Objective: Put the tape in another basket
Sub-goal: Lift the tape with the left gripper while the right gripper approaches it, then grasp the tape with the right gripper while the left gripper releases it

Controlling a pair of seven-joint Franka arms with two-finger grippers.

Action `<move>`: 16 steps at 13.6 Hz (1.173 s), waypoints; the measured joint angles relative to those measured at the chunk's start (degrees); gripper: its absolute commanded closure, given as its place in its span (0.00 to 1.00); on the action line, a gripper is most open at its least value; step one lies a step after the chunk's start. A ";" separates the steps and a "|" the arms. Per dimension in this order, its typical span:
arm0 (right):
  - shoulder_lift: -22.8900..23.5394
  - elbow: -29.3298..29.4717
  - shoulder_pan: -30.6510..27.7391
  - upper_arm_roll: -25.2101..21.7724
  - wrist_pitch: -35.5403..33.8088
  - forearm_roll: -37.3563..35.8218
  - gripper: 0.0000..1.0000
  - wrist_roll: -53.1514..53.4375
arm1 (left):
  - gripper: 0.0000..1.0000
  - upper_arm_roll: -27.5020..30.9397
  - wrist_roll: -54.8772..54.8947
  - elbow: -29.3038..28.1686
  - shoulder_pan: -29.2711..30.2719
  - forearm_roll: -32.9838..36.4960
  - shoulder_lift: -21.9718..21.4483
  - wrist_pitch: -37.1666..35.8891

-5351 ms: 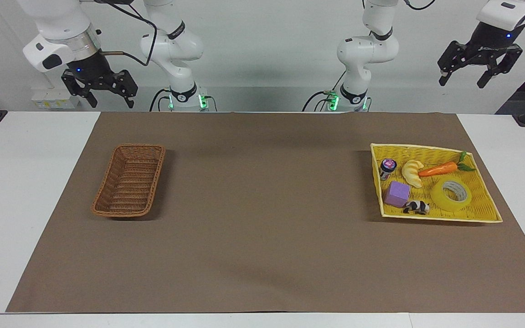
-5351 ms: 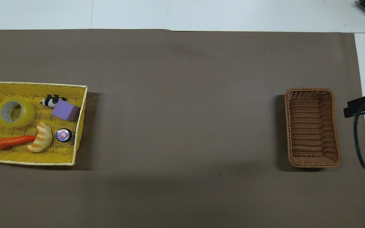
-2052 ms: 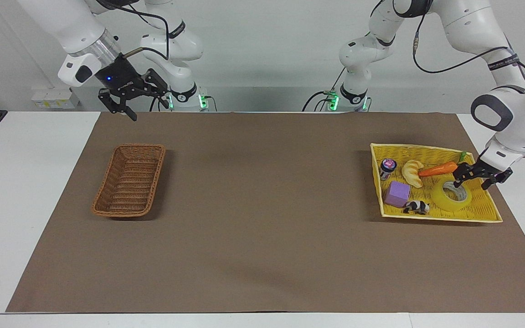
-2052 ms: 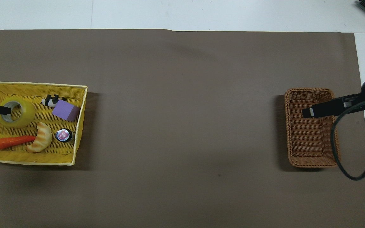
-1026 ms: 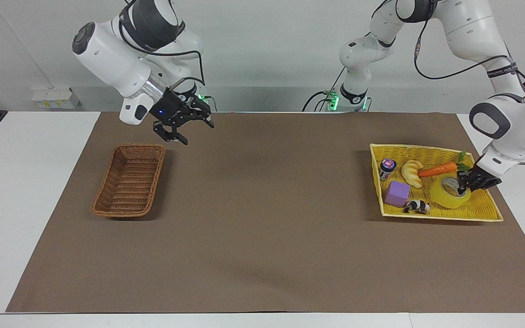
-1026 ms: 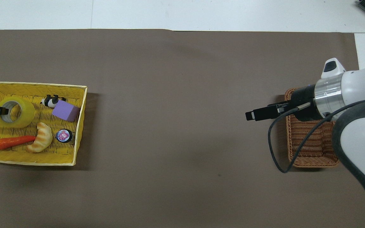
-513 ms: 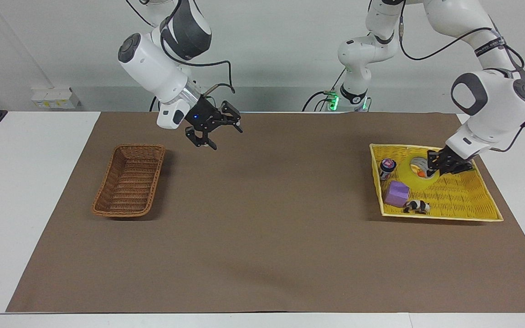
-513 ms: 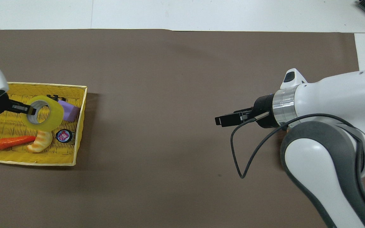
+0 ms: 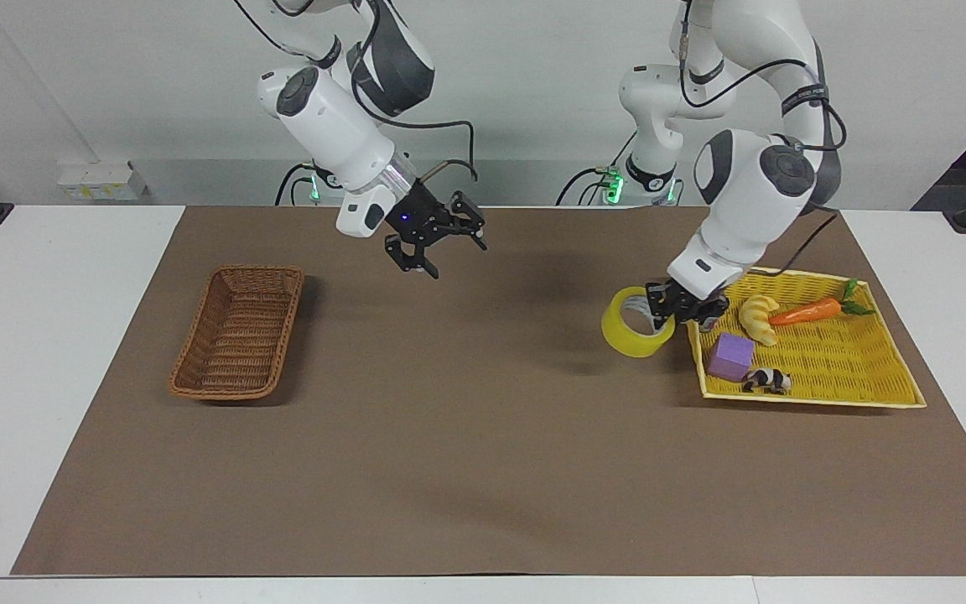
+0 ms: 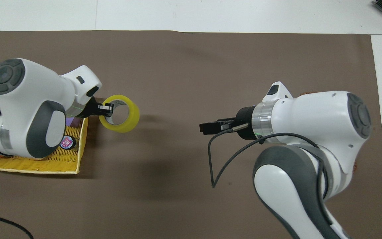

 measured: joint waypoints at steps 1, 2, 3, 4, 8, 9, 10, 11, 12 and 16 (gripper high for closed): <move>0.55 -0.60 0.59 0.00 1.04 0.00 0.00 0.00 | 1.00 0.01 -1.44 -0.01 -1.68 -2.07 0.06 1.96; 1.30 -0.96 0.97 0.00 1.70 0.00 0.00 0.00 | 1.00 0.04 -2.52 -0.01 -3.20 -4.40 0.10 3.23; 2.08 -1.13 1.25 0.00 2.41 0.00 0.00 -0.02 | 1.00 0.05 -3.99 -0.01 -4.58 -5.85 0.12 3.99; 2.85 -1.21 1.45 0.00 3.23 0.00 0.00 -0.49 | 1.00 0.06 -5.89 -0.01 -5.82 -6.41 0.12 4.50; 5.49 -0.64 1.09 -0.03 7.45 6.23 0.00 -5.55 | 1.00 0.08 -9.31 -0.01 -8.63 -7.95 0.15 6.83; 5.78 -0.34 0.86 -0.16 8.45 10.07 0.00 -8.22 | 1.00 0.10 -9.53 -0.01 -9.05 -8.04 0.19 7.03; 5.94 -0.14 0.75 -0.32 9.53 13.30 0.01 -10.01 | 1.00 0.12 -9.73 -0.01 -9.46 -8.06 0.25 7.15; 6.03 0.02 0.75 -0.36 10.36 16.45 0.03 -10.96 | 1.00 0.10 -9.87 -0.01 -9.74 -8.08 0.34 7.23; 6.05 0.10 0.91 -0.33 11.44 19.00 0.03 -11.29 | 1.00 0.10 -9.92 -0.02 -9.96 -8.10 0.45 7.26; 7.53 0.34 1.36 0.10 13.48 21.34 0.03 -11.33 | 1.00 0.13 -14.19 0.00 -12.70 -8.22 0.53 9.35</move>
